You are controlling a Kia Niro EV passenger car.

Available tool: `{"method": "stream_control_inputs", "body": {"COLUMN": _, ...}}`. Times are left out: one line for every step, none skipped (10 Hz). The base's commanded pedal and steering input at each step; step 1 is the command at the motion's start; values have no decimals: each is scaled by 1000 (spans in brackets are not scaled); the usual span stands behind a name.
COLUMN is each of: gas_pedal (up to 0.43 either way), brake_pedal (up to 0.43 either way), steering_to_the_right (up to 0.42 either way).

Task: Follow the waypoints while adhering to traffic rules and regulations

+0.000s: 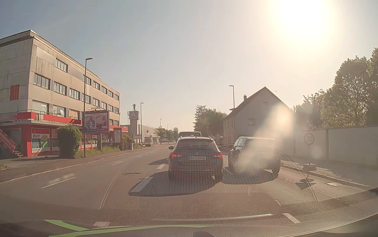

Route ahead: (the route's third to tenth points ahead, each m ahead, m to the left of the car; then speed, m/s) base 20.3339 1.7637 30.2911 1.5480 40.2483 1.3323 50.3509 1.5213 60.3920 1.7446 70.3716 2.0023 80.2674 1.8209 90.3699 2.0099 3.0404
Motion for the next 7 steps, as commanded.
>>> {"method": "stream_control_inputs", "body": {"gas_pedal": 0, "brake_pedal": 73, "steering_to_the_right": -1}}
{"method": "stream_control_inputs", "body": {"gas_pedal": 0, "brake_pedal": 67, "steering_to_the_right": -1}}
{"method": "stream_control_inputs", "body": {"gas_pedal": 0, "brake_pedal": 61, "steering_to_the_right": -1}}
{"method": "stream_control_inputs", "body": {"gas_pedal": 0, "brake_pedal": 61, "steering_to_the_right": -1}}
{"method": "stream_control_inputs", "body": {"gas_pedal": 0, "brake_pedal": 55, "steering_to_the_right": -1}}
{"method": "stream_control_inputs", "body": {"gas_pedal": 0, "brake_pedal": 49, "steering_to_the_right": -1}}
{"method": "stream_control_inputs", "body": {"gas_pedal": 0, "brake_pedal": 30, "steering_to_the_right": -1}}
